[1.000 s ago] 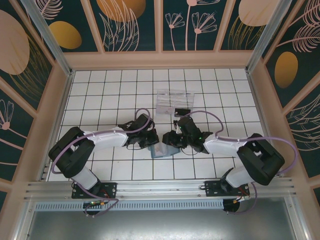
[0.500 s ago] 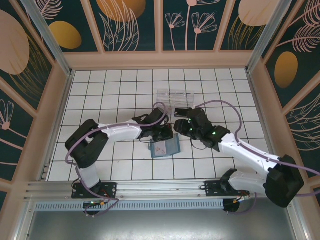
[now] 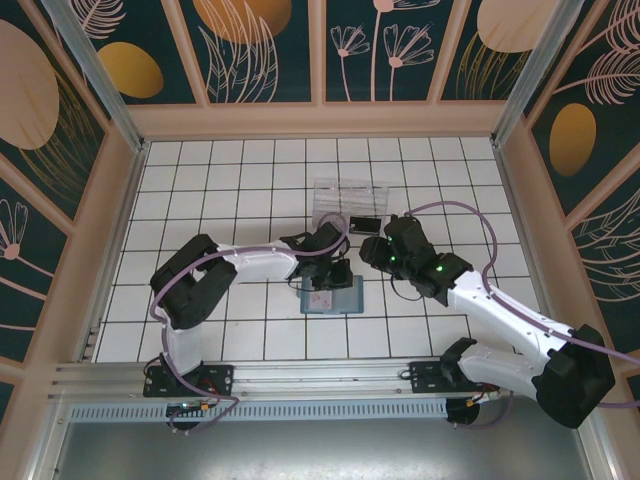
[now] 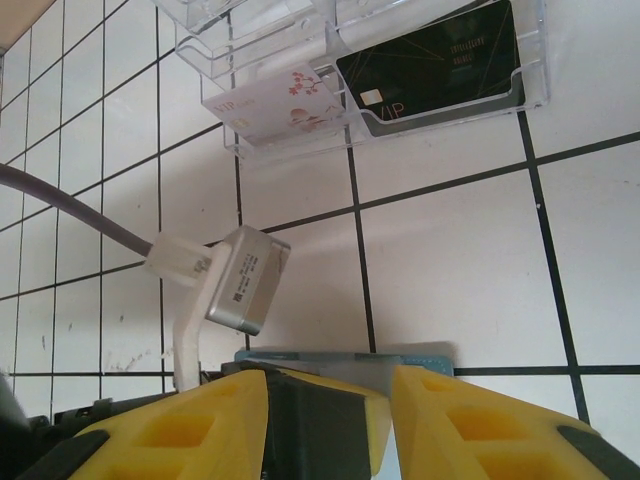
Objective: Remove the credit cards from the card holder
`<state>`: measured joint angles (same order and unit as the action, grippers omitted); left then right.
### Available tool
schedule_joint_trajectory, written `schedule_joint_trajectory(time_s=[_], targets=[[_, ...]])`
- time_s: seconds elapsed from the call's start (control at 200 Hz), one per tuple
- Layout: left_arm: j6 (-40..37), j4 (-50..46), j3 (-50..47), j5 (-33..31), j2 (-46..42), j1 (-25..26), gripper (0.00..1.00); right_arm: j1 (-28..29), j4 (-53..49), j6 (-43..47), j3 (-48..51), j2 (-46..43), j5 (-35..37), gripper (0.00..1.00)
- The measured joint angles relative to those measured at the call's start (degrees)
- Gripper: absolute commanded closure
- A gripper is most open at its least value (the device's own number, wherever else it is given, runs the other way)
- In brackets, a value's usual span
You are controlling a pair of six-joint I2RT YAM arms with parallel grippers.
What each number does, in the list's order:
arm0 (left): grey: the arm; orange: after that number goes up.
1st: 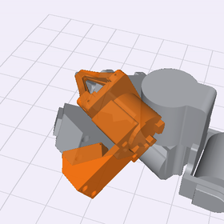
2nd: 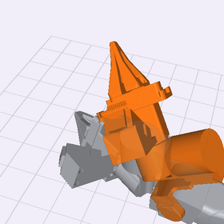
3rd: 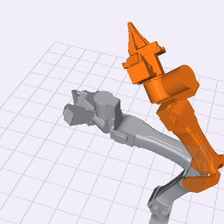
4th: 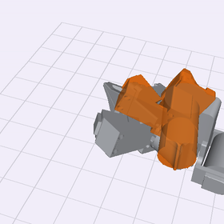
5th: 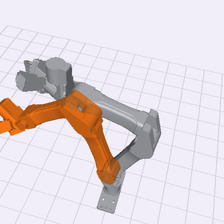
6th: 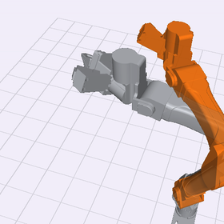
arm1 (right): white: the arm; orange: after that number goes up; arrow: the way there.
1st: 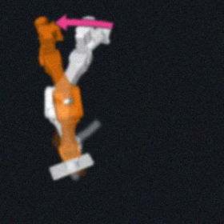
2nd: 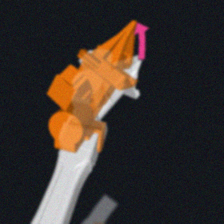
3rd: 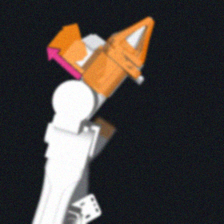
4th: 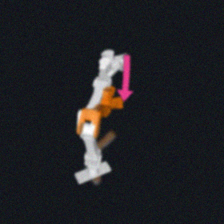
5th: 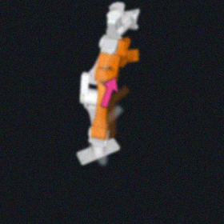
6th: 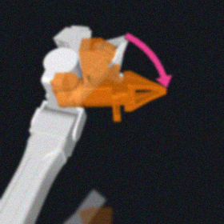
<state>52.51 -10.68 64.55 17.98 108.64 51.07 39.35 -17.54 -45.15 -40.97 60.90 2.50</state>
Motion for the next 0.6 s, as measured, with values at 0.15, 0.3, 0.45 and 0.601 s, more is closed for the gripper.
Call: schedule_joint_trajectory(time_s=[0.15, 0.3, 0.45, 0.601], targets=[[-0.7, -2.5, 0.4, -4.4, -5.6, -0.2, 0.88, 0.0, 1.1, 0.2, 0.0, 0.2, -3.9, 0.61], [-0.6, -2.4, -1.9, -6.8, -11.4, -1.2, 0.88, 0.5, 3.7, 0.3, 0.0, 3.0, -9.4, 0.62], [0.3, -1.7, -9.3, -7.8, -15.8, -3.3, 0.89, 3.3, 6.1, 0.3, -0.3, 8.9, -14.3, 0.67], [1.2, -1.7, -15.4, -8.0, -17.0, -4.7, 0.89, 6.1, 8.0, -0.2, -1.3, 15.6, -17.4, 0.72]])
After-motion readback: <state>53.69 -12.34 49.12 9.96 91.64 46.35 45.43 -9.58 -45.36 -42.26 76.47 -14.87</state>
